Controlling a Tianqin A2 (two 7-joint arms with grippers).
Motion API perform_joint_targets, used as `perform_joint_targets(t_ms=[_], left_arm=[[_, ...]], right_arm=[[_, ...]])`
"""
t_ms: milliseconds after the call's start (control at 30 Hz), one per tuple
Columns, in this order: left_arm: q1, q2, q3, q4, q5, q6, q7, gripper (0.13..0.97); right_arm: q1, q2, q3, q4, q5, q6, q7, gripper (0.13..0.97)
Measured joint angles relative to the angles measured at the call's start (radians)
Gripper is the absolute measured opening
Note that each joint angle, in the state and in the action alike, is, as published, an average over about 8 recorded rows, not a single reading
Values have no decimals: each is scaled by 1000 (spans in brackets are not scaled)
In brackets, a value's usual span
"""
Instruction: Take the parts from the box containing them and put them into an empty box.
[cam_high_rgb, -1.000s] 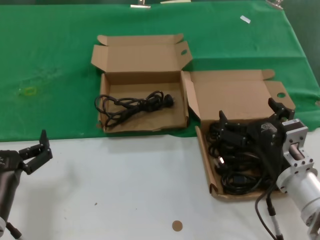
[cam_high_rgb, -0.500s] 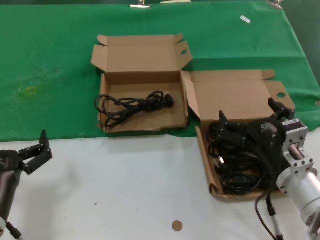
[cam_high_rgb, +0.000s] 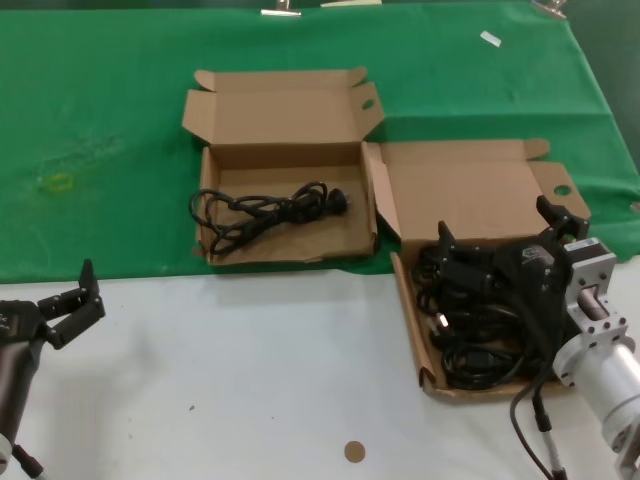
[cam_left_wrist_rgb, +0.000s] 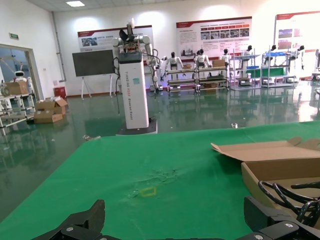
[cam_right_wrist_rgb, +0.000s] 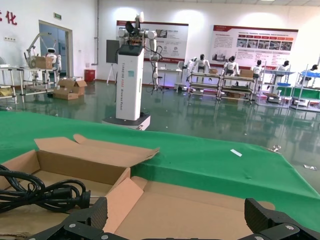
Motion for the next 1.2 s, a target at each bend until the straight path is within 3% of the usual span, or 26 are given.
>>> perform_joint_targets(t_ms=[1200], left_arm=[[0, 0, 0, 0, 0, 0, 0, 966]], right_arm=[[0, 0, 0, 0, 0, 0, 0, 966]])
